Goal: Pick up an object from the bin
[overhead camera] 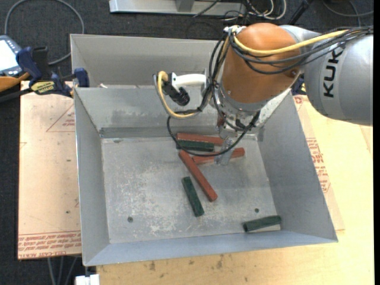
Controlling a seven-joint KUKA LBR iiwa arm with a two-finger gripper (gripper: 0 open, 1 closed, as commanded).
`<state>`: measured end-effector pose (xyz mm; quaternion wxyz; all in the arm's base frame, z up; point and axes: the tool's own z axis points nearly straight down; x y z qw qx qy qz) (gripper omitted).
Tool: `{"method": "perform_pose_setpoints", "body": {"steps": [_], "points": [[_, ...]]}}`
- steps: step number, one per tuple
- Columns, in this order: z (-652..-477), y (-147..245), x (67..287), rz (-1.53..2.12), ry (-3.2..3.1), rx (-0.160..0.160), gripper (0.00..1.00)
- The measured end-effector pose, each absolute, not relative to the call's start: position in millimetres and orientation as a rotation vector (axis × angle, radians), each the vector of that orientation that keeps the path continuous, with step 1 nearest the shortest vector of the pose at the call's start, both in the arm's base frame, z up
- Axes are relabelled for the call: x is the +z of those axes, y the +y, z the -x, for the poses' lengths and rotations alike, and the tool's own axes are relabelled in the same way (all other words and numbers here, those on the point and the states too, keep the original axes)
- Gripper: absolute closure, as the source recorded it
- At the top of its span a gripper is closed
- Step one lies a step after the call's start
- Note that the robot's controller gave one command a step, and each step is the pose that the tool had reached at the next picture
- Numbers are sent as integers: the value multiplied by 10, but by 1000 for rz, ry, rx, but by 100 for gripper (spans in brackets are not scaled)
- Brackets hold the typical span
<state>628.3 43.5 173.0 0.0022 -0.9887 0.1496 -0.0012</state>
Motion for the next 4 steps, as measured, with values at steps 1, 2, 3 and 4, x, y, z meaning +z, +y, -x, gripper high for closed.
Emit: {"method": "perform_pose_setpoints", "body": {"steps": [1,2,3,4], "points": [[-6296,-26,679,3023,851,6,0],[-6490,-1169,1042,3135,196,-3,0],[-6310,-617,1299,3117,354,3,0],[-6268,-511,671,3085,577,11,0]]}}
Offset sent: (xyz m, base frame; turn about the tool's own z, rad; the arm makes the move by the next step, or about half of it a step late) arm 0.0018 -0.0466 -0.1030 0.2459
